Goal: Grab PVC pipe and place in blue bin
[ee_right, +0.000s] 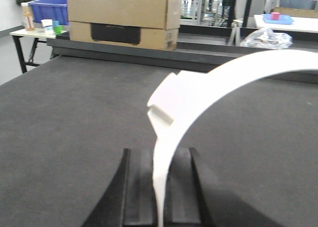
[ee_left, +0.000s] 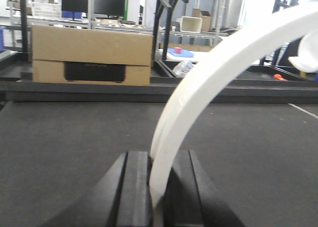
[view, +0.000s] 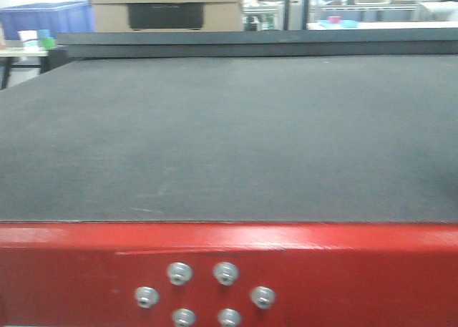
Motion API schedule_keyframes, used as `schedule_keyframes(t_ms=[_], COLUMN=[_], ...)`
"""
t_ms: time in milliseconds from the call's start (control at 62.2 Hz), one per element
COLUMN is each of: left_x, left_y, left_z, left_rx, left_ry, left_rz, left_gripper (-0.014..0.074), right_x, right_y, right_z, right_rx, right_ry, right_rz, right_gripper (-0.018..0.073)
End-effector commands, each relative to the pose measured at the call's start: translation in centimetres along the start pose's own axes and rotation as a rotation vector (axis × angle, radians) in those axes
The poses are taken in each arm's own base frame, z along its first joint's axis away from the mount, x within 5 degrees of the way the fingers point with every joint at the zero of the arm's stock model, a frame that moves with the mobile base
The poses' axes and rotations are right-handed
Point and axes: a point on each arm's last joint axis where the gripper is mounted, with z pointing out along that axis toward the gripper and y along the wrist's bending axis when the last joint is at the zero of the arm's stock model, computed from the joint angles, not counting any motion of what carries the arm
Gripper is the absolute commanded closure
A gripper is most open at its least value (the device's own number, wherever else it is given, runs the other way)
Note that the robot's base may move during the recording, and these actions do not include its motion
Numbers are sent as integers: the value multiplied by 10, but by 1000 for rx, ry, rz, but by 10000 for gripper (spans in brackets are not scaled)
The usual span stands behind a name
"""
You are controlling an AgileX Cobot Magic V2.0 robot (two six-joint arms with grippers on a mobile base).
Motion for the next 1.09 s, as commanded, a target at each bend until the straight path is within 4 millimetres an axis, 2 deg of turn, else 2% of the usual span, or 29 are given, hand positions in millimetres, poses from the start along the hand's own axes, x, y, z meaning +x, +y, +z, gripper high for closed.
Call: schedule_keyframes(t_ms=[0,1078], left_x=[-3,-3], left_y=[-1,-1], left_z=[-1,-1], left_rx=[5,5], left_ry=[-21,-21], left_rz=[-11,-11], left_gripper=[707,707], right_x=[-3,-3], right_y=[0,0], right_z=[-2,-2], right_rx=[2,2], right_ry=[-35,-35], right_rz=[-3,-3], right_gripper=[721,721])
